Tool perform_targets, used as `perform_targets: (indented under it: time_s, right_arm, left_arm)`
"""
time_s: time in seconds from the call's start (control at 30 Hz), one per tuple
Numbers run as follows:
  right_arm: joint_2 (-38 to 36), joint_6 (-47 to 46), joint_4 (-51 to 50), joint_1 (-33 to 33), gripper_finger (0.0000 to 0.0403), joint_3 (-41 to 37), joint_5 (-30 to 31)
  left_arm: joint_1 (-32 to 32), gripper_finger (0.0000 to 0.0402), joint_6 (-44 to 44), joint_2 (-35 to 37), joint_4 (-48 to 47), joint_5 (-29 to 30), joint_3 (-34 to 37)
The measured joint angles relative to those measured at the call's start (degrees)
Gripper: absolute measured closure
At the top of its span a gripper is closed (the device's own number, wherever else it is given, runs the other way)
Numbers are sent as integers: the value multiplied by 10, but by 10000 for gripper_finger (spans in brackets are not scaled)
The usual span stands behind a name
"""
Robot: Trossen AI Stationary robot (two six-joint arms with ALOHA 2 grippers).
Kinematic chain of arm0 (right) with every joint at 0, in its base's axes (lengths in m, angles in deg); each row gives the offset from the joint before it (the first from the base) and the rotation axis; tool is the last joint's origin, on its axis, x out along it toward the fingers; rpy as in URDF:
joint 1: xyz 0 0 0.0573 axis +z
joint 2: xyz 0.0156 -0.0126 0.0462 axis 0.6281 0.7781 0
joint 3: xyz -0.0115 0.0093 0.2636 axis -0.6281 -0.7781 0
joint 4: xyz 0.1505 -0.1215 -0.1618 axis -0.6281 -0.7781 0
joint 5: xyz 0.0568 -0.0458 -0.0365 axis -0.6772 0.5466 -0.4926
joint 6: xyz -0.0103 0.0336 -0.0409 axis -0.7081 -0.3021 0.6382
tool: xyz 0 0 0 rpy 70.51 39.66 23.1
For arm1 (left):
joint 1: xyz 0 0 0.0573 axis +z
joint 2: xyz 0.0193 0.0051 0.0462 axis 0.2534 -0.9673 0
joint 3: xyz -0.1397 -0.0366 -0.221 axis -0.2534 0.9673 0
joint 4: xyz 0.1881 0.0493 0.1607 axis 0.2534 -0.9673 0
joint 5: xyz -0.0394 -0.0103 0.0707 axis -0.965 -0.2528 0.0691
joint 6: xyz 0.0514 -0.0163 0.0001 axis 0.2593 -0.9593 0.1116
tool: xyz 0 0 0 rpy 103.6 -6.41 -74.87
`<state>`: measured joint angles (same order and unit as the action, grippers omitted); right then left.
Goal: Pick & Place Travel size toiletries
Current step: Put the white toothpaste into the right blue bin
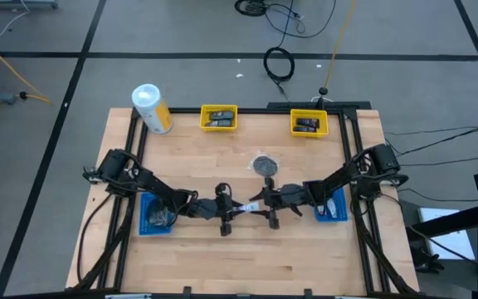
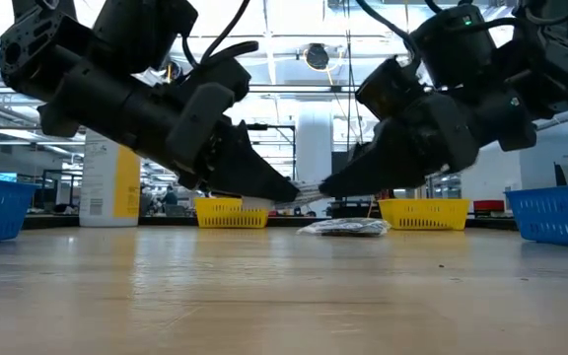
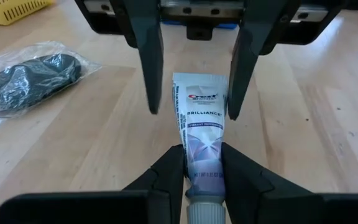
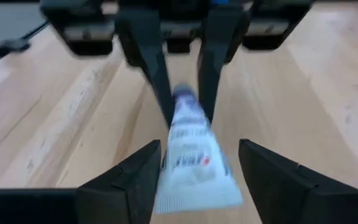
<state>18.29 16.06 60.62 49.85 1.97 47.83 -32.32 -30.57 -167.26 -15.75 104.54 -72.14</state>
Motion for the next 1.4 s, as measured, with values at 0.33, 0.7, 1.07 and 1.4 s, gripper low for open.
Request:
perform_targets:
  time_s: [0.33,0.7,1.07,1.4]
  right_arm:
    - [0,6,-19,0,258,0,-8]
    - [-2,8,-68,0,314,0,-16]
    - [-186,16,-308,57,343,-1,-16]
    - [-421,-263,-793,197,346,111,36]
  left_arm:
    - [0,308,-24,0,7,0,0]
    - [0,217,-37,10,-9,24,0]
    - [0,212,-137,153,-326,131,0]
    - [8,239,-112,138,-334,152,0]
